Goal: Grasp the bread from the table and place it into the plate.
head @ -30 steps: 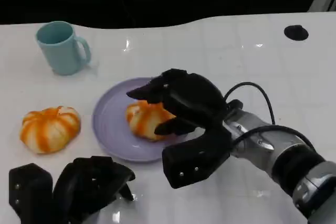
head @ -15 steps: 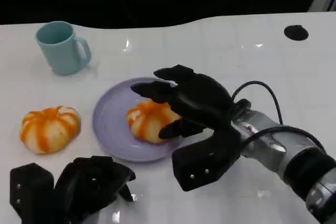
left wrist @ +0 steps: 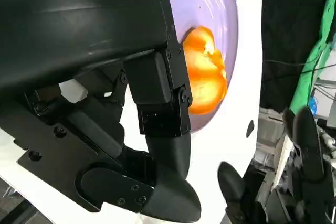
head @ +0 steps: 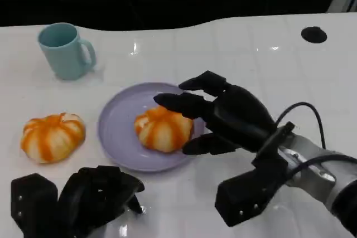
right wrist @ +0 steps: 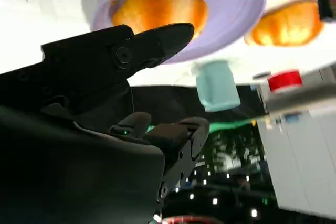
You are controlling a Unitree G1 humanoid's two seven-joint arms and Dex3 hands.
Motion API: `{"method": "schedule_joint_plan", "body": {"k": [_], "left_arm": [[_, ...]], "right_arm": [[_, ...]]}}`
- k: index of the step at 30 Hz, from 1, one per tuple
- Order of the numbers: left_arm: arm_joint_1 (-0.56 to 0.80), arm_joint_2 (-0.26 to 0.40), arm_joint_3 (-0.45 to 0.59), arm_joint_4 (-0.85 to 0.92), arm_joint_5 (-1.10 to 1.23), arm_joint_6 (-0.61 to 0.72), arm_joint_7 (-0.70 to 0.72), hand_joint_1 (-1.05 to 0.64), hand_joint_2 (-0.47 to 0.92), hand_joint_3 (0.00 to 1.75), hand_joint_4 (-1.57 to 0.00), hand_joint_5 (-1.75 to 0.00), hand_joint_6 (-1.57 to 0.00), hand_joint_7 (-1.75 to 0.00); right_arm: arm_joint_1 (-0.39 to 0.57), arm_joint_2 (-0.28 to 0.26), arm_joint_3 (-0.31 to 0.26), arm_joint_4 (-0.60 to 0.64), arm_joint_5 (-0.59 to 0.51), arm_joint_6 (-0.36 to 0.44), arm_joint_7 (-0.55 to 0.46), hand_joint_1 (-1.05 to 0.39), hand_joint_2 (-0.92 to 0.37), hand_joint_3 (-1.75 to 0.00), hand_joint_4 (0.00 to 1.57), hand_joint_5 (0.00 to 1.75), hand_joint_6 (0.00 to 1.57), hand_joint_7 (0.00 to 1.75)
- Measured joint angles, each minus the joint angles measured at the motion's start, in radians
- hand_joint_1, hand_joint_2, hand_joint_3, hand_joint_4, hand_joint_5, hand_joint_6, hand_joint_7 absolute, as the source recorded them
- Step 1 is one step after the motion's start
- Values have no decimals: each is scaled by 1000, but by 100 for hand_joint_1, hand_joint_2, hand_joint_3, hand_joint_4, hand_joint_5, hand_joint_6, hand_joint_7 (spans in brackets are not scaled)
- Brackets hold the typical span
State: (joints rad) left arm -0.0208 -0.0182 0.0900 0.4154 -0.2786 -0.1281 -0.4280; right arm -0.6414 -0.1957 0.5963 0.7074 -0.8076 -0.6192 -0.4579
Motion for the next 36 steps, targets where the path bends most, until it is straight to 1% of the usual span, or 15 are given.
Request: {"method": "schedule_joint_plan", "body": {"k": [1, 2, 3, 4, 5, 10, 12, 13, 15, 16, 18, 21, 26, 30, 36], "left_arm": [[0, 0, 0, 0, 0, 0, 0, -105, 53, 41, -90, -150, -156, -28], [0, -1, 0, -1, 0, 0, 0, -105, 53, 42, -90, -150, -156, -28], [0, -1, 0, -1, 0, 0, 0, -105, 53, 42, -89, -150, -156, -28], [0, -1, 0, -1, -1, 0, 0, -105, 52, 42, -89, -150, -156, -28], [1, -1, 0, -1, -1, 0, 0, -105, 52, 42, -88, -150, -156, -28], [2, -1, -1, -1, -1, 0, 0, -105, 52, 44, -88, -151, -157, -28], [2, -1, -2, -3, -1, 0, 0, -105, 52, 44, -88, -150, -157, -28], [4, -1, -2, -4, 0, 0, 0, -105, 52, 45, -88, -150, -157, -28], [7, -1, -5, -9, 0, 1, 0, -105, 52, 45, -88, -150, -157, -27], [8, -1, -7, -10, 0, 1, 0, -105, 52, 45, -88, -150, -157, -27], [10, -1, -9, -12, 0, 1, 0, -105, 51, 45, -88, -150, -157, -27], [12, -2, -12, -17, 1, 4, 0, -105, 51, 45, -90, -149, -157, -28], [14, -3, -12, -23, 1, 12, 7, -105, 51, 45, -89, -149, -157, -29], [14, -4, -12, -24, 1, 13, 7, -105, 51, 44, -90, -150, -157, -29], [13, -5, -11, -23, 1, 13, 7, -104, 52, 44, -91, -148, -157, -28]], "right_arm": [[15, -2, -9, -13, 0, -9, -15, -31, -84, 0, 54, 121, 73, 57], [33, -3, -19, -28, 0, -14, -32, -28, -84, -1, 58, 140, 65, 94], [49, -4, -29, -43, 0, -17, -45, -27, -84, -1, 59, 152, 61, 113], [65, -6, -37, -59, 3, -17, -52, -27, -84, -2, 60, 159, 59, 124], [81, -9, -44, -75, 8, -20, -54, -27, -85, -3, 61, 164, 58, 132], [154, -45, -79, -151, 20, -49, -52, -27, -88, -6, 64, 166, 61, 142], [181, -55, -93, -181, 25, -57, -47, -27, -86, -8, 68, 164, 65, 143], [193, -61, -99, -193, 32, -65, -43, -27, -80, -18, 69, 163, 66, 142], [218, -73, -111, -220, 40, -75, -35, -28, -52, -75, 69, 164, 66, 142], [230, -80, -113, -228, 40, -82, -34, -28, -46, -86, 68, 165, 66, 142], [258, -91, -118, -248, 40, -88, -32, -27, -40, -96, 68, 166, 65, 143], [301, -116, -131, -265, 39, -106, -31, -28, -40, -97, 65, 166, 63, 145], [376, -158, -165, -287, 50, -111, -10, -31, -42, -97, 64, 166, 61, 145], [426, -165, -192, -293, 71, -132, -7, -31, -44, -96, 60, 171, 58, 147], [500, -177, -226, -330, 101, -134, 46, -28, -45, -96, 57, 174, 55, 150]]}}
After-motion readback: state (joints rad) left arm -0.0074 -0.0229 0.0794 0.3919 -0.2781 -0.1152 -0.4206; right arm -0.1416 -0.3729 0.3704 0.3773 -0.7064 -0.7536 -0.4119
